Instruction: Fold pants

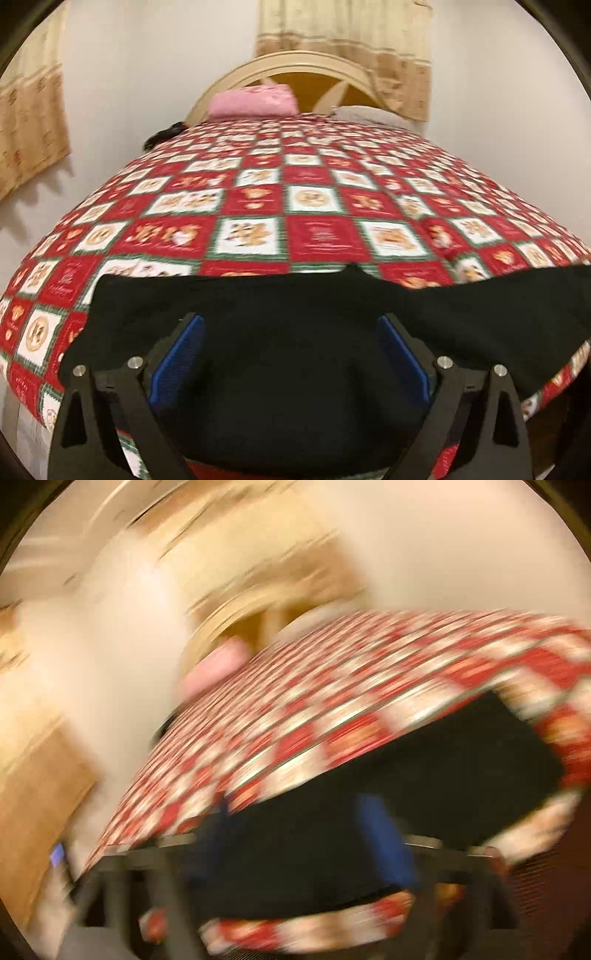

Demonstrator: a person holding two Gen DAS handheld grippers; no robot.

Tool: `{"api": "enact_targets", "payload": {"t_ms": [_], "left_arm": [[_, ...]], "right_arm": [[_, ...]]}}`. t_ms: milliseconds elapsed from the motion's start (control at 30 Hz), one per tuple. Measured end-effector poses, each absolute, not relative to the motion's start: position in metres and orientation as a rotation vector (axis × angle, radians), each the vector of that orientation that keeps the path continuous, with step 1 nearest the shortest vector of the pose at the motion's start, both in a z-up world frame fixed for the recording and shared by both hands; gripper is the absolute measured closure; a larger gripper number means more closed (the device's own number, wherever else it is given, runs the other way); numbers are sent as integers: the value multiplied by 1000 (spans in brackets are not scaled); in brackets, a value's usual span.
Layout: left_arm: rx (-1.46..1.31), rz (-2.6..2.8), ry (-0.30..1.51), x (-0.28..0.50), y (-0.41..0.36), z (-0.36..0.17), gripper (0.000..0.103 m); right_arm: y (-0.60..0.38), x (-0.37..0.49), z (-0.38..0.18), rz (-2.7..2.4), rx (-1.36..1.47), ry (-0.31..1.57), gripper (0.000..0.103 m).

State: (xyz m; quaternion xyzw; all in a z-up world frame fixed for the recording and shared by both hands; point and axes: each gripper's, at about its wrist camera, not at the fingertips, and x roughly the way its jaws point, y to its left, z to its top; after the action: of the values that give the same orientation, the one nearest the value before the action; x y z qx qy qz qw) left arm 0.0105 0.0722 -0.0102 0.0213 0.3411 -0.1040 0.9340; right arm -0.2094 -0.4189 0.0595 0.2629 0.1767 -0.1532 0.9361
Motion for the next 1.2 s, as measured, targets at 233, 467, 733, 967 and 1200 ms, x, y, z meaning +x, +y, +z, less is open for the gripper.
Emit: {"api": "enact_targets", "payload": {"t_ms": [233,467,733,967,1200], "left_arm": [[28,-149,750,22,79,-17,6],[44,-124,754,23,79,-18,6],[26,-130,774,24,82,-24,6],[-2,-114,762,22,98,-23,6],[-44,-103,772,22,110,-26,6]], "right_arm": [[-515,-244,32,-586,531,344,16],[-519,-209,12,-626,409,457,17],[-497,-208,4,-614,310,560,55],[-486,-199,24,-532,353,546,89],[-422,-186,70,-393,277,447,89]]}}
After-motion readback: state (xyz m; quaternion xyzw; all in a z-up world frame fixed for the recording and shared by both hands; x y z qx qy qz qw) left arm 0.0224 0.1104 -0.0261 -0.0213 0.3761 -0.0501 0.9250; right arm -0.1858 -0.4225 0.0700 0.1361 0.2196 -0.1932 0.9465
